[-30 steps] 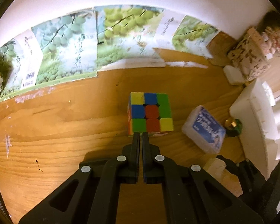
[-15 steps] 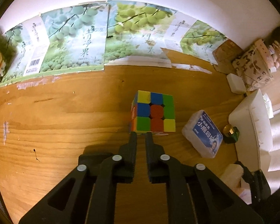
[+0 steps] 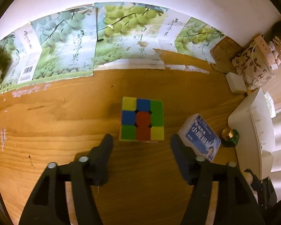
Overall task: Organize rigid objects
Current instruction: 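Close the left tool on the Rubik's cube while the right tool holds the beige block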
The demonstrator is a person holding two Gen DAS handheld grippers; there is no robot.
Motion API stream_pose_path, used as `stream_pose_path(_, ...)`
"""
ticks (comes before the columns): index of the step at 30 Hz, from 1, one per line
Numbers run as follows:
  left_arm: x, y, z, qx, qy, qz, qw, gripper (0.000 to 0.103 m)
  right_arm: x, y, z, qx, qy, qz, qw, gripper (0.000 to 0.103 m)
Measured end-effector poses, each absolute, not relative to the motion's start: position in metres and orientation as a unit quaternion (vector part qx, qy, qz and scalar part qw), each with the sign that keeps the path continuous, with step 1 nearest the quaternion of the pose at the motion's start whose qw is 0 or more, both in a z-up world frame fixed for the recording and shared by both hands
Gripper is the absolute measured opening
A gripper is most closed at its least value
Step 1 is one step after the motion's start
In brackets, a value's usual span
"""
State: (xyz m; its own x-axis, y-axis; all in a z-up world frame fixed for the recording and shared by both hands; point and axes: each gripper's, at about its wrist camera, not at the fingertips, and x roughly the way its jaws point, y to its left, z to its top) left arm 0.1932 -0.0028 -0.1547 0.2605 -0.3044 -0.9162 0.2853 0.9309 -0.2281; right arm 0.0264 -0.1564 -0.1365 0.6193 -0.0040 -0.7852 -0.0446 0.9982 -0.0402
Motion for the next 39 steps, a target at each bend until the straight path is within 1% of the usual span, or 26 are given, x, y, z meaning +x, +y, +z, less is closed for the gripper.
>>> stream_pose_path(2, 0.196, -0.005, -0.156, -0.013, 0.577, -0.184, 0.796, 0.075, 0.025, -0.157, -0.135, -0.028, 0.438, 0.009, 0.899, 0.062)
stream_pose_path(10, 0.207, -0.016, -0.172, -0.008, 0.594, -0.164, 0.788, 0.075, 0.020, -0.164, -0.128, -0.024, 0.436, 0.000, 0.900, 0.062)
stream_pose_path(14, 0.211, -0.018, -0.176, -0.006, 0.596, -0.154, 0.788, 0.072, 0.018, -0.171, -0.123, -0.018, 0.436, -0.015, 0.900, 0.062)
stream_pose_path(16, 0.213, -0.019, -0.178, -0.003, 0.599, -0.150, 0.787, 0.065, 0.016, -0.173, -0.121, -0.014, 0.436, -0.022, 0.900, 0.062)
stream_pose_path(17, 0.214, -0.019, -0.179, 0.000, 0.601, -0.145, 0.786, 0.063, 0.015, -0.174, -0.119, -0.013, 0.436, -0.024, 0.900, 0.062)
stream_pose_path(30, 0.212, -0.016, -0.179, -0.008, 0.595, -0.141, 0.791, 0.062, -0.002, -0.180, -0.102, -0.010, 0.423, -0.040, 0.905, 0.062)
stream_pose_path(39, 0.193, -0.013, -0.157, -0.035, 0.557, -0.161, 0.814, 0.061, -0.009, -0.188, -0.089, -0.011, 0.411, -0.035, 0.911, 0.062)
